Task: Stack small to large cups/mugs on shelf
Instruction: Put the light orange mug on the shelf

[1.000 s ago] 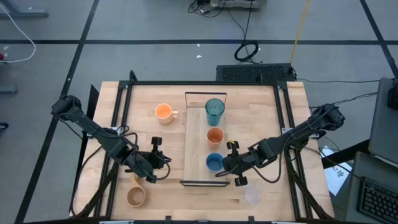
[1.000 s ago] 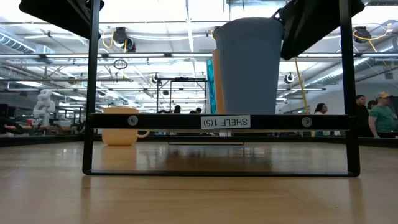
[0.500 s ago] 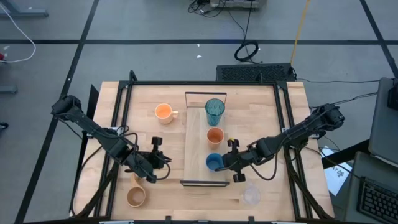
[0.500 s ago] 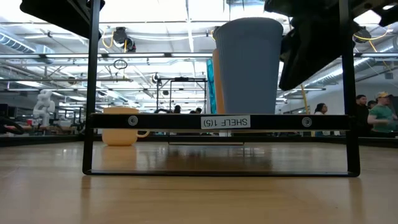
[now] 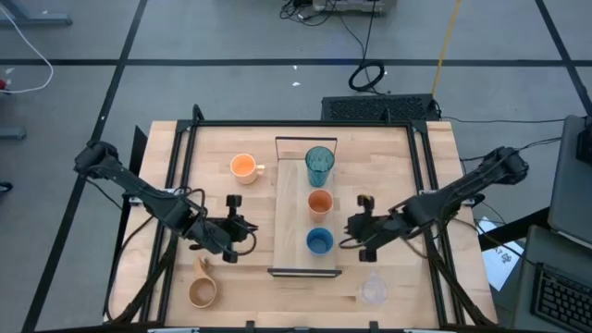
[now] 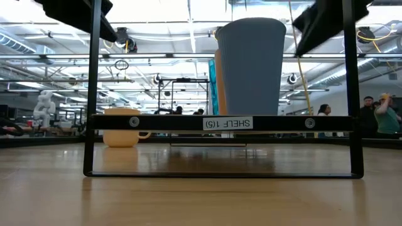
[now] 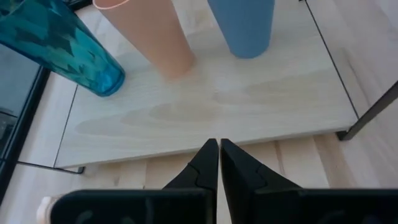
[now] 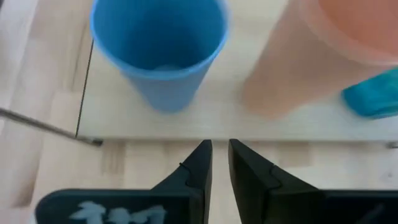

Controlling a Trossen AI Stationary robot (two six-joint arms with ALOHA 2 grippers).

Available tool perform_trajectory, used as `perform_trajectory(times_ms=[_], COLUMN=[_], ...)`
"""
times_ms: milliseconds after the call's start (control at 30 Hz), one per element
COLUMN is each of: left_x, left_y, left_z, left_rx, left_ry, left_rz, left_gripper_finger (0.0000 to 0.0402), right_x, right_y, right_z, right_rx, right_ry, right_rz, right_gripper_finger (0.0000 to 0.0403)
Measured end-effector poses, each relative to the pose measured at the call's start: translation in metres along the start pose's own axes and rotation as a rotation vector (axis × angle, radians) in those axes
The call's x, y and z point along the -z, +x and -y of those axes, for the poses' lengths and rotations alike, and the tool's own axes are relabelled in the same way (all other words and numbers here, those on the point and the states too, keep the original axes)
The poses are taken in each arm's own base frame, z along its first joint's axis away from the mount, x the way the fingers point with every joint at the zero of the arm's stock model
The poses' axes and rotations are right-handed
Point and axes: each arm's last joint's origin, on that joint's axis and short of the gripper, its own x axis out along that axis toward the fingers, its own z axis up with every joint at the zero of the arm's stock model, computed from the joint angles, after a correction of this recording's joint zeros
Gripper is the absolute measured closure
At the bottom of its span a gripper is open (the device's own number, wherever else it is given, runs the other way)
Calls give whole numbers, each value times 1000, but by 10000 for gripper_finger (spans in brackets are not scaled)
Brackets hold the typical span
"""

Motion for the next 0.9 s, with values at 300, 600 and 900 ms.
perform_trajectory(times_ms=[300,600,900], left_x=[-2,2,15], left_y=[-16,-18,-24], left_z=[-10,-11,-3], left_rx=[5,5,31], left_ry=[-19,-30,-123], left_rz=[45,12,-92], left_gripper_finger=[380,380,380], right_x=[-4,-7,-7], right_y=[-36,-37,-37], right_z=[13,14,14], right_rx=[112,138,140], right_ry=[2,-23,-44], right_rz=[176,212,213], right_gripper_finger=[361,361,361])
